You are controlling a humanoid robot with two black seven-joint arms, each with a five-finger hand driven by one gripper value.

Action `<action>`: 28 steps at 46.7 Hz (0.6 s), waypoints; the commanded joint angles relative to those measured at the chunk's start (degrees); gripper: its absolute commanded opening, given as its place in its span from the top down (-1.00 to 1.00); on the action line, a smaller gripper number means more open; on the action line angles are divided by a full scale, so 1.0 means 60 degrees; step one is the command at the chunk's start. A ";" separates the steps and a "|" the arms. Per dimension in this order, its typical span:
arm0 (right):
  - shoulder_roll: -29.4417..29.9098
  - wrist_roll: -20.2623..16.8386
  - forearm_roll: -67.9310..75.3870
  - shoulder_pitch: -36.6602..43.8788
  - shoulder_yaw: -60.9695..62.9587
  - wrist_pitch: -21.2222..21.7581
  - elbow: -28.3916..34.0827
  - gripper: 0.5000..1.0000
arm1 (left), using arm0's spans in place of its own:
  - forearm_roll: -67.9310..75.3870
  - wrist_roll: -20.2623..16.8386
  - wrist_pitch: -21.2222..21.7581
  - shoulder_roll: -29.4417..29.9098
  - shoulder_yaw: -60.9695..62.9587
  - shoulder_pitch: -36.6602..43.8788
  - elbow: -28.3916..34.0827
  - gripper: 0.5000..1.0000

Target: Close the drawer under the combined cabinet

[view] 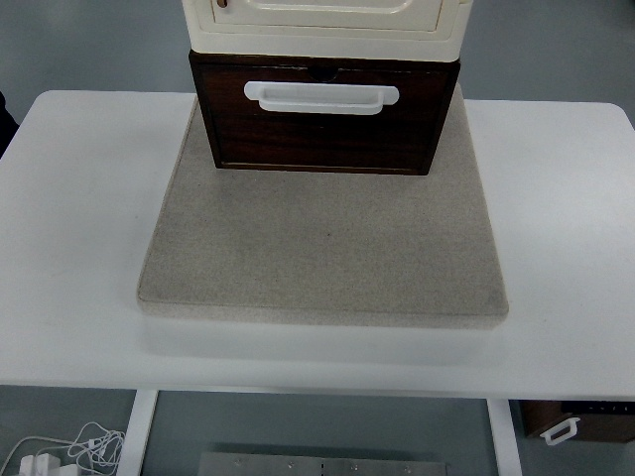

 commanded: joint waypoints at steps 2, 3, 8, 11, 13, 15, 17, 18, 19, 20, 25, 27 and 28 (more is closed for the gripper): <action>0.0000 0.0000 0.0000 0.0002 -0.0002 0.0002 0.0000 -0.81 | -0.0451 -0.0009 -0.0003 -0.0001 0.0090 0.0148 0.0642 -1.00; 0.0000 0.0000 0.0000 -0.0013 -0.0002 0.0002 0.0000 -0.81 | -0.0480 -0.0009 -0.0003 -0.0016 0.0076 0.0236 0.0701 -1.00; 0.0000 0.0000 0.0000 -0.0013 0.0013 0.0002 0.0000 -0.81 | -0.0612 -0.0257 0.0026 -0.0045 0.0076 0.0734 0.0818 -1.00; 0.0000 0.0000 0.0000 -0.0028 0.0027 0.0002 0.0000 -0.81 | -0.0787 -0.0448 0.0143 -0.0060 0.0076 0.1100 0.0818 -1.00; 0.0000 0.0000 0.0000 -0.0042 0.0027 0.0002 0.0000 -0.81 | -0.0905 -0.0507 0.0274 -0.0089 0.0090 0.1334 0.0818 -1.00; 0.0000 0.0000 0.0000 -0.0071 0.0027 0.0002 0.0000 -0.81 | -0.0964 -0.0522 0.0450 -0.0118 0.0090 0.1525 0.0818 -1.00; 0.0000 0.0015 0.0000 -0.0086 0.0013 0.0002 0.0000 -0.81 | -0.0993 -0.0522 0.0611 -0.0162 0.0090 0.1701 0.0818 -1.00; 0.0000 0.0015 0.0015 -0.0086 0.0013 0.0002 0.0000 -0.81 | -0.0993 -0.0536 0.0670 -0.0191 0.0090 0.1774 0.0818 -1.00; 0.0000 0.0001 0.0015 -0.0086 0.0013 0.0002 0.0000 -0.81 | -0.0993 -0.0536 0.0729 -0.0235 0.0090 0.1876 0.0818 -1.00; 0.0000 0.0000 0.0015 -0.0086 0.0013 0.0002 0.0000 -0.82 | -0.0993 -0.0551 0.0773 -0.0279 0.0090 0.1964 0.0833 -1.00; 0.0000 0.0015 0.0015 -0.0086 0.0027 0.0002 0.0000 -0.81 | -0.0978 -0.0580 0.0890 -0.0601 0.0090 0.2419 0.0833 -1.00; 0.0000 0.0015 0.0015 -0.0086 0.0071 0.0002 0.0000 -0.81 | -0.0978 -0.0580 0.0934 -0.0777 0.0105 0.2594 0.0833 -1.00; 0.0000 0.0015 0.0015 -0.0086 0.0071 0.0002 0.0000 -0.81 | -0.0964 -0.0580 0.0963 -0.0850 0.0119 0.2668 0.0833 -1.00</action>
